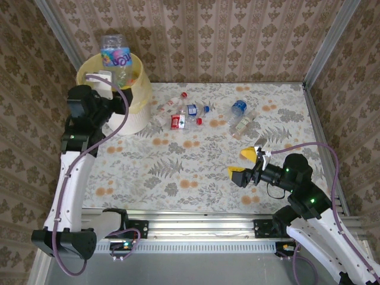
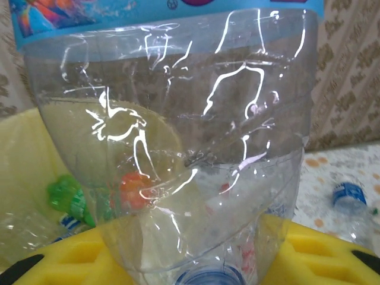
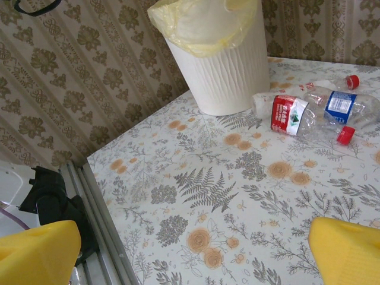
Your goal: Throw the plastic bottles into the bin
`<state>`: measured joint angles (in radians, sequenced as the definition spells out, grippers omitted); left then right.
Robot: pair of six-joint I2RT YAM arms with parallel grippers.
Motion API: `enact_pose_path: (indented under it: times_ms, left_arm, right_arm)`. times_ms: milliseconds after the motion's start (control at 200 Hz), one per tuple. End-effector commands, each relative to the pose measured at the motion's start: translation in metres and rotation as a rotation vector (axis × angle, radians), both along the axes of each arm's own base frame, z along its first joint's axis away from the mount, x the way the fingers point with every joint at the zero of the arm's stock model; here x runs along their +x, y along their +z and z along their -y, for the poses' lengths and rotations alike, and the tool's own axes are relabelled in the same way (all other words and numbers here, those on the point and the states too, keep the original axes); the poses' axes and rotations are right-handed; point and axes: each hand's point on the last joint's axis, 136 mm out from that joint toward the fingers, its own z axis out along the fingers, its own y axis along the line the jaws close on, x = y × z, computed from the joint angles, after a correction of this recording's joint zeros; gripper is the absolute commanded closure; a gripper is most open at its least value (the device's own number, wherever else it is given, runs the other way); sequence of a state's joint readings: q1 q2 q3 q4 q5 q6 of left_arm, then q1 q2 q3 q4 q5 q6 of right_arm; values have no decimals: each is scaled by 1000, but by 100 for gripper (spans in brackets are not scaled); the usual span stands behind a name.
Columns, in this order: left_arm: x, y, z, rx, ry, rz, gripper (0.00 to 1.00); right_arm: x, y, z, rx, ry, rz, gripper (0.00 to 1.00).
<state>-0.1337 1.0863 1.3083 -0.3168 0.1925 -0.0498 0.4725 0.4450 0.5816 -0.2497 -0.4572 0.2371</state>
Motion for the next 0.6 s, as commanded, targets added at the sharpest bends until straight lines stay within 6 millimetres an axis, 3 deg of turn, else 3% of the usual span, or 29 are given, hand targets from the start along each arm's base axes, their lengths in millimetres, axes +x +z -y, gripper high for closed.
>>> enact_pose_path:
  times_ms: [0, 185, 395, 595]
  left_arm:
    - [-5, 26, -12, -34, 47, 105, 52]
    - [-6, 34, -26, -46, 103, 157, 51]
    - [3, 30, -35, -51, 122, 145, 51]
    - [37, 4, -51, -47, 156, -21, 50]
  right_arm:
    - [-4, 11, -2, 17, 21, 41, 0]
    - [-4, 10, -2, 16, 21, 39, 0]
    - [-4, 11, -2, 16, 23, 38, 0]
    - [-4, 12, -2, 16, 22, 39, 0]
